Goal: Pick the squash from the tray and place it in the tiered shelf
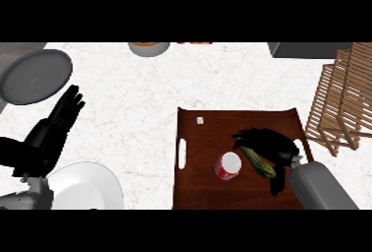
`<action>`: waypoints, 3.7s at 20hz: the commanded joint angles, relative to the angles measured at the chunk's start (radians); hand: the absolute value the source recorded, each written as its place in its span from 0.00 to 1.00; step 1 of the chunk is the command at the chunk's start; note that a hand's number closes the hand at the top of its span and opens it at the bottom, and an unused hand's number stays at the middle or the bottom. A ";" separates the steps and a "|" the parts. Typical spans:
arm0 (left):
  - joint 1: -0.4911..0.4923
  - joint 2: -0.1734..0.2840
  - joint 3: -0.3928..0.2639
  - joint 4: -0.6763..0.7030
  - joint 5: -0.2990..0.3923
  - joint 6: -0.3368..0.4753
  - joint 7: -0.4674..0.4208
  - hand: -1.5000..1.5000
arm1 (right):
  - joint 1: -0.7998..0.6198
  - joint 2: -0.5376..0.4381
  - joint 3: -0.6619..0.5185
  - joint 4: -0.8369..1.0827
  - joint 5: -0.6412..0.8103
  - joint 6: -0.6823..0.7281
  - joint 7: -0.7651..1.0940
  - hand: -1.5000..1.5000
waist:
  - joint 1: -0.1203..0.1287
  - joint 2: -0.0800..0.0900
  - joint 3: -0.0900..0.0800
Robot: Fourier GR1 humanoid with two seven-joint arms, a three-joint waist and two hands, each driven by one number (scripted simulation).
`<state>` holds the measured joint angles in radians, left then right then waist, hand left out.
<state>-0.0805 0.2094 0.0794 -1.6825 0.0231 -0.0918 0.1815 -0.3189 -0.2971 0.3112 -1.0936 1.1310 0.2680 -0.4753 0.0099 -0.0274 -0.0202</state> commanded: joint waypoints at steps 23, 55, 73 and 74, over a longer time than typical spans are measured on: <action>0.064 0.007 0.058 -0.029 -0.008 0.021 0.011 0.50 | 0.442 -0.561 -0.601 -0.204 -0.738 0.056 -0.819 1.00 | -0.098 0.012 0.020; 0.009 -0.020 -0.003 0.013 -0.018 -0.022 -0.026 0.50 | 0.452 -0.871 -0.572 -0.398 -2.119 0.523 0.042 1.00 | 0.015 0.031 0.017; 0.014 -0.051 -0.025 0.006 -0.036 -0.010 -0.012 0.50 | -0.069 -0.854 -0.532 -0.152 -1.229 -0.101 -0.483 1.00 | 0.033 0.037 0.021; -0.075 -0.021 0.017 0.037 -0.015 -0.014 0.020 0.50 | -0.065 -0.830 -0.514 -0.229 -1.267 -0.055 -0.444 1.00 | 0.013 0.033 0.020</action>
<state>-0.1036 0.1739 0.0656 -1.6760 -0.0011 -0.1086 0.1849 -0.2945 -1.1676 -0.2555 -1.3535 -0.1508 0.1730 -0.8632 0.0414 0.0091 0.0005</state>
